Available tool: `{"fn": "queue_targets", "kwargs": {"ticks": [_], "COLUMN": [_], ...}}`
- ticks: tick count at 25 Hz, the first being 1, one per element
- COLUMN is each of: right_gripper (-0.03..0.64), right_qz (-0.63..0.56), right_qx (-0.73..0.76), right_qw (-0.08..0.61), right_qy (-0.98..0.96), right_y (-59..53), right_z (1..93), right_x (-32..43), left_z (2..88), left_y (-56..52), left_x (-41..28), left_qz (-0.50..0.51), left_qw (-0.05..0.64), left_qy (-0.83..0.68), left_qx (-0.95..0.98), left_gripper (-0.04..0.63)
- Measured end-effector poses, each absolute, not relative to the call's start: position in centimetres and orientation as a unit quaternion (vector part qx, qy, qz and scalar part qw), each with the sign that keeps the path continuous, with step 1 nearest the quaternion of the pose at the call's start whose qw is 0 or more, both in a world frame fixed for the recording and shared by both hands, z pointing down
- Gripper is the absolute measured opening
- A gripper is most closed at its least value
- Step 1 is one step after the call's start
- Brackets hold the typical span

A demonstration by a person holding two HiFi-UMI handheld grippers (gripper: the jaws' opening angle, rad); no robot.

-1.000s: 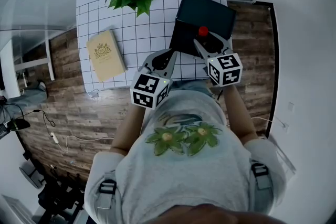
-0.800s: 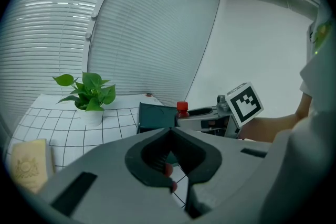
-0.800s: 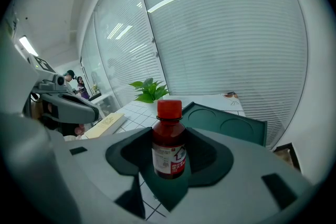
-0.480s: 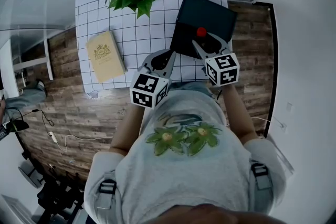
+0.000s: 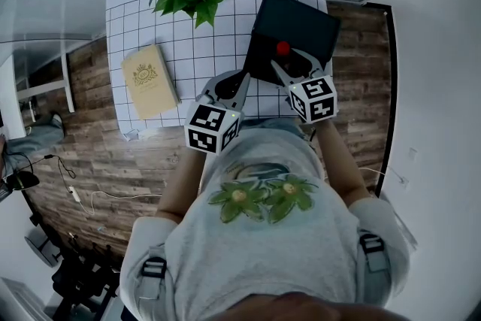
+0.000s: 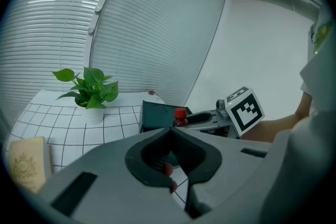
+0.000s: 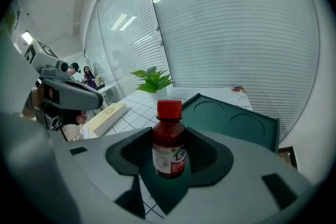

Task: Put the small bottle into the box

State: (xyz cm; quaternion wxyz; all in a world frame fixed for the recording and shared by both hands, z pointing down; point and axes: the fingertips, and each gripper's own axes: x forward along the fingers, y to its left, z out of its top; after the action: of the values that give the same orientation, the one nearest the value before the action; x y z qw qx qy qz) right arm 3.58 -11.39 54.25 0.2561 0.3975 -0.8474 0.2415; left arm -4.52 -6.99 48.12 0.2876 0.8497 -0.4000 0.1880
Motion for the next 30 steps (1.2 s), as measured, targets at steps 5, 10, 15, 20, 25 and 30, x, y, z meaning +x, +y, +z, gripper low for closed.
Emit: {"fn": "queue_targets", "kwargs": {"ticks": [5,10,15,20,25,30], "right_gripper": [0.202,0.202,0.202,0.202,0.202,0.202], "right_qz": [0.238,0.238,0.238,0.239,0.236,0.235], "right_qx": [0.391,0.387,0.384,0.381,0.374,0.37], "right_qw": [0.267,0.273,0.281,0.289,0.305,0.316], "right_qy": [-0.848,-0.848,-0.847,-0.845,-0.843,-0.841], "right_y": [-11.7,-11.8,-11.8,-11.8,-11.7,-11.8], "right_z": [55.1,55.7,56.2,56.8,58.0,58.8], "right_x": [3.2,3.0,2.8,2.6,2.6,2.5], "left_z": [48.4,48.6,48.9,49.0,49.0,49.2], "left_y": [-7.1,-7.1,-7.3,-7.5,-7.8,-7.9], "left_x": [-4.7,-5.0,-5.5,-5.7,-5.9,-6.2], "left_qz": [0.188,0.19,0.189,0.189,0.189,0.191], "left_qw": [0.291,0.294,0.297,0.298,0.299,0.3], "left_qy": [-0.403,-0.405,-0.409,-0.411,-0.413,-0.416], "left_qx": [0.847,0.845,0.842,0.84,0.839,0.837], "left_gripper": [0.008,0.008,0.008,0.008,0.008,0.008]}}
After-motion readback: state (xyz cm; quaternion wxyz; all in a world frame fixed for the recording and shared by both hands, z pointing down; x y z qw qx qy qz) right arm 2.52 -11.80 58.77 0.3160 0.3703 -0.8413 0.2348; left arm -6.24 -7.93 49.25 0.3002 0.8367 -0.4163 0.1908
